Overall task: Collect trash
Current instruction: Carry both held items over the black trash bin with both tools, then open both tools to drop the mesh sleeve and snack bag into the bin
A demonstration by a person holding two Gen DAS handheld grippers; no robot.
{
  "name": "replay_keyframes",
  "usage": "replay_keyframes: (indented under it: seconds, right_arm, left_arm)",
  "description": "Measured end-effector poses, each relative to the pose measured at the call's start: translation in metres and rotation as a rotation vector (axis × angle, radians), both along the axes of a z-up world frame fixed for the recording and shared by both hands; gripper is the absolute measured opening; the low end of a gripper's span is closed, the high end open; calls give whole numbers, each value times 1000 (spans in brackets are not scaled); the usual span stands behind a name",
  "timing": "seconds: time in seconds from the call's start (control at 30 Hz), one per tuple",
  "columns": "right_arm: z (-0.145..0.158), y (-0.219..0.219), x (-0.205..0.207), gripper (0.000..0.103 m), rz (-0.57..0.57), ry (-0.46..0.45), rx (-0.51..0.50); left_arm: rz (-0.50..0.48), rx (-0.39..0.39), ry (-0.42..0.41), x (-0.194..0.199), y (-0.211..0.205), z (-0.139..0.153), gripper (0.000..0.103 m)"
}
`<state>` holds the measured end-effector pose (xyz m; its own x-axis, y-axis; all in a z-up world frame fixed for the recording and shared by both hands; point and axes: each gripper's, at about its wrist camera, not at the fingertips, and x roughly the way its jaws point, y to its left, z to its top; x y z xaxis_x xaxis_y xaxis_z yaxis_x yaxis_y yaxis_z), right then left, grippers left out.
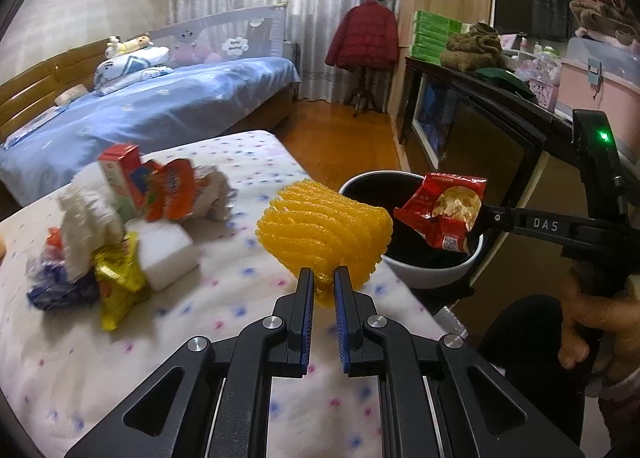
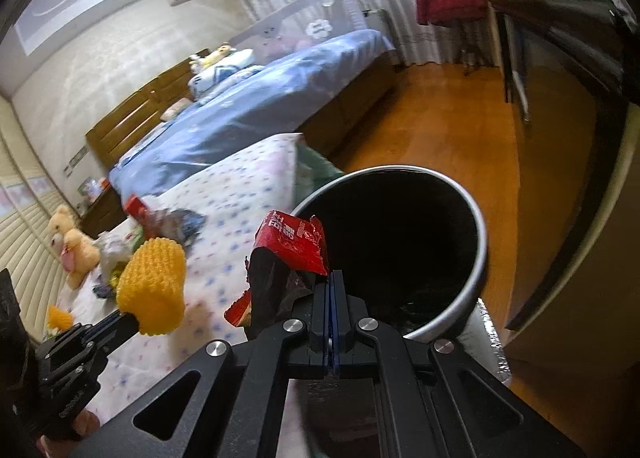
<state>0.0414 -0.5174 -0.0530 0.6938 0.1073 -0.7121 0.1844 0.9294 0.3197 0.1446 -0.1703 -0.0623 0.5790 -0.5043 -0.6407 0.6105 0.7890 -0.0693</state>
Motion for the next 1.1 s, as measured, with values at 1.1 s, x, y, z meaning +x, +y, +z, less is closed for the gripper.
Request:
replay_keyframes:
  seconds: [1.1]
  right_arm:
    - [-28,-56,40,6,-102,132,-44]
  left_arm:
    - [-97,82,140,66,-119,-23,14]
